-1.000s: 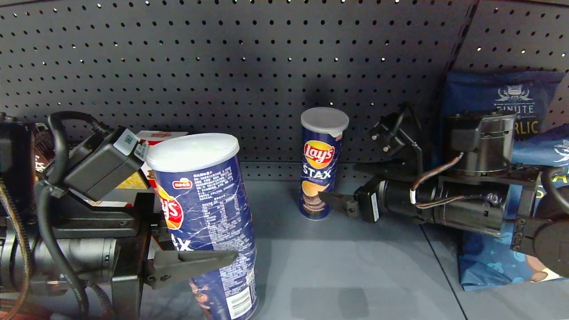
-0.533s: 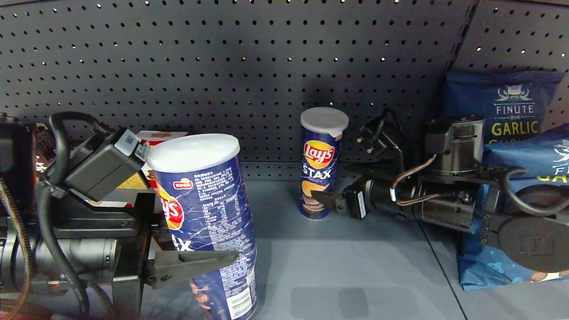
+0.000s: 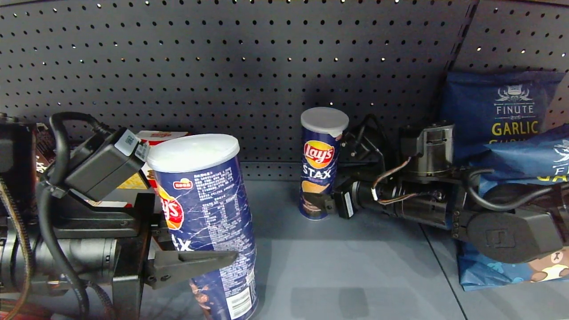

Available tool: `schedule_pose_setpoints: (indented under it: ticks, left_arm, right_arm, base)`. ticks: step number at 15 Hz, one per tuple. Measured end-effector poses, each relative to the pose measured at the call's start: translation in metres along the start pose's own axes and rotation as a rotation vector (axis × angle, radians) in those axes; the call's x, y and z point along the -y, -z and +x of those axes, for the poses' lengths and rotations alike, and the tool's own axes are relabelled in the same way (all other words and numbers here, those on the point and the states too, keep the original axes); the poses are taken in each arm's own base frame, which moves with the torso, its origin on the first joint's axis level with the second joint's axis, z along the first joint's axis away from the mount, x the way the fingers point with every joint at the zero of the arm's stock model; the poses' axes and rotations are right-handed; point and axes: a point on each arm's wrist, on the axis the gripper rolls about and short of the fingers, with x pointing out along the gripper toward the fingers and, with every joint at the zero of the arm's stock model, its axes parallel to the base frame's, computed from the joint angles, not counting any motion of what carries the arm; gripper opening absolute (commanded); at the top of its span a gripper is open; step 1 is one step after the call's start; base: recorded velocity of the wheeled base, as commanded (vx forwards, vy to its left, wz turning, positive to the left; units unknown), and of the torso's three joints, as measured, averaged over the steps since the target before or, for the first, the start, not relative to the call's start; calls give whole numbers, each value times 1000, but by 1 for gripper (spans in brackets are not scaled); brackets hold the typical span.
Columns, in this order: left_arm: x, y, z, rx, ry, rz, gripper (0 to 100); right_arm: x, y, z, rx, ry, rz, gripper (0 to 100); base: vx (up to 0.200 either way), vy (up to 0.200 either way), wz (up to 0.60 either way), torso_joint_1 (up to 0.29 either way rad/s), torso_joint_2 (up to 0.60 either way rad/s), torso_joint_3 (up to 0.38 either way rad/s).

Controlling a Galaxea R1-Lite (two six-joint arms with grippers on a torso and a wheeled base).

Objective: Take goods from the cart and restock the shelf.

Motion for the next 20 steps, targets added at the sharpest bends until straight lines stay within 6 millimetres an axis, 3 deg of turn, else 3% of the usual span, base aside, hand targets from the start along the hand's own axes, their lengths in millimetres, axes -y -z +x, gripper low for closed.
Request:
schedule_pose_setpoints:
  ticks: [6,7,16,20]
  left_arm:
    - [-2,0,-1,1,-8,-3,0]
    - [-2,0,-1,1,-9,-4,0]
    - [-3,1,1,-5,-7,-8,0]
    - [-4,-2,1,10,11,-4,0]
  right_arm:
    - [0,8,16,18,-11,0,100]
    - [0,9,17,18,-15,0,0]
    - [-3,12,21,30,-52,-1,0]
    - [-4,3,4,54,-53,1,0]
  base:
    - [0,0,0,0,0,0]
    - [0,0,0,0,0,0]
    - [0,0,0,0,0,0]
    - [0,0,0,0,0,0]
